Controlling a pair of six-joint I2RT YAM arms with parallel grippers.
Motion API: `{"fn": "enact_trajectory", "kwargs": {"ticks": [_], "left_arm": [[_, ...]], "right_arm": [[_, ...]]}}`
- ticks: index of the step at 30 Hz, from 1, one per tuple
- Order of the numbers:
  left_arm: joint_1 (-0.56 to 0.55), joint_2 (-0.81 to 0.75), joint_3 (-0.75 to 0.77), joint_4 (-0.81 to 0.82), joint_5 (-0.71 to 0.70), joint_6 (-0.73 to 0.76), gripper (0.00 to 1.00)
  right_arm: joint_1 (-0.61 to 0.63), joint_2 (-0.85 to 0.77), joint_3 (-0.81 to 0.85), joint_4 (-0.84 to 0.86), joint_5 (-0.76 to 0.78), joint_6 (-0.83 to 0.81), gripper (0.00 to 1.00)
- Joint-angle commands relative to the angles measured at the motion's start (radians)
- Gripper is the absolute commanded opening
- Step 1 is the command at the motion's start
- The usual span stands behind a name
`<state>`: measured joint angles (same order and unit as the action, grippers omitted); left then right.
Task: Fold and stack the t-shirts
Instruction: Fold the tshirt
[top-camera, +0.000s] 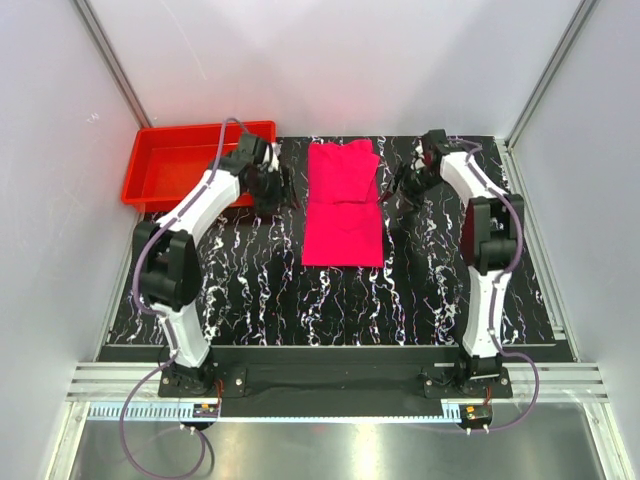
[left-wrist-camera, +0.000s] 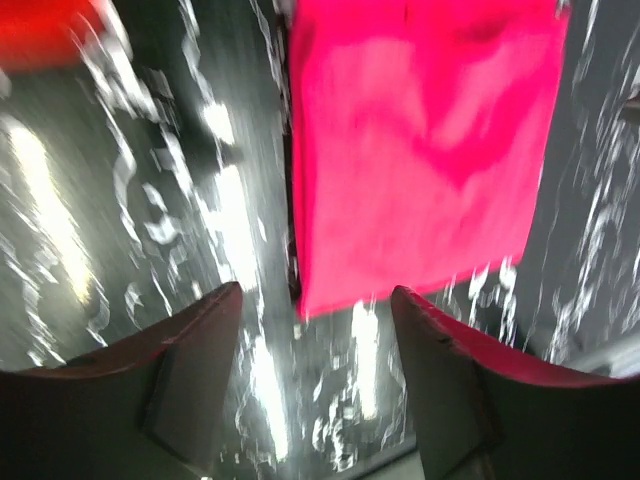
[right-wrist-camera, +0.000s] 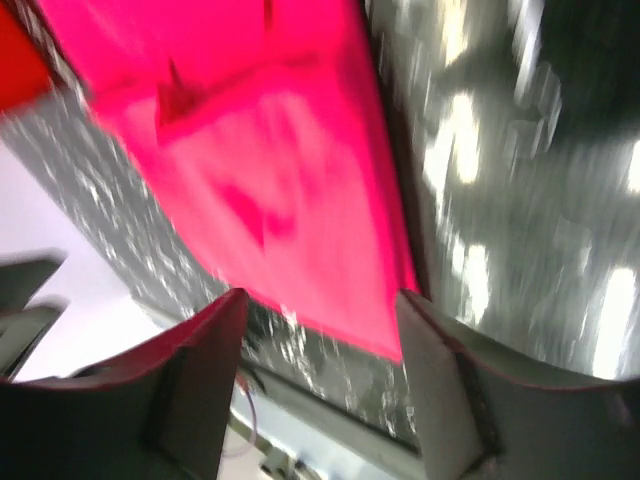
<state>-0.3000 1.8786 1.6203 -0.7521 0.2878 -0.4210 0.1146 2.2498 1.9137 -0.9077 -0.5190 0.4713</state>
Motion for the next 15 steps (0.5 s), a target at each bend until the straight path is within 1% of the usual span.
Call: {"fn": "enact_trajectory", "kwargs": {"ticks": [1,2,4,5,7,8,10,11,15], "left_arm": [[-0.011,-0.064,-0.172,0.12,0.12,0.051,0.69],[-0.011,-0.07,-0.241,0.128,0.138,0.05,0.7],[-0.011,-0.07,-0.295,0.169,0.203,0.027,0.71],[-0.011,-0.068,-0.333,0.184,0.223,0.015,0.71],[-0.014,-0.067,-0.364,0.22,0.24,-0.013,0.73],[-0.014,-0.062,-0.382,0.229,0.247,-0.028,0.73],[-0.016,-0.05,-0.392,0.257,0.238,-0.077,0.74],[-0.016,-0.042,-0.396,0.261,0.232,-0.094,0.74],[-0.021,-0.012,-0.405,0.293,0.203,-0.186,0.74]], "right_arm": [[0.017,-0.191,-0.178,0.073,-0.059,-0.011,0.7],[0.02,-0.237,-0.268,0.093,-0.061,-0.011,0.73],[0.025,-0.28,-0.367,0.128,-0.088,-0.013,0.76],[0.028,-0.312,-0.459,0.166,-0.096,-0.007,0.77],[0.036,-0.344,-0.546,0.211,-0.125,0.013,0.78],[0.037,-0.375,-0.626,0.257,-0.127,0.035,0.8],[0.043,-0.401,-0.7,0.314,-0.14,0.07,0.81],[0.046,-0.416,-0.763,0.379,-0.151,0.088,0.83],[0.051,-0.42,-0.86,0.498,-0.122,0.183,0.82]]}}
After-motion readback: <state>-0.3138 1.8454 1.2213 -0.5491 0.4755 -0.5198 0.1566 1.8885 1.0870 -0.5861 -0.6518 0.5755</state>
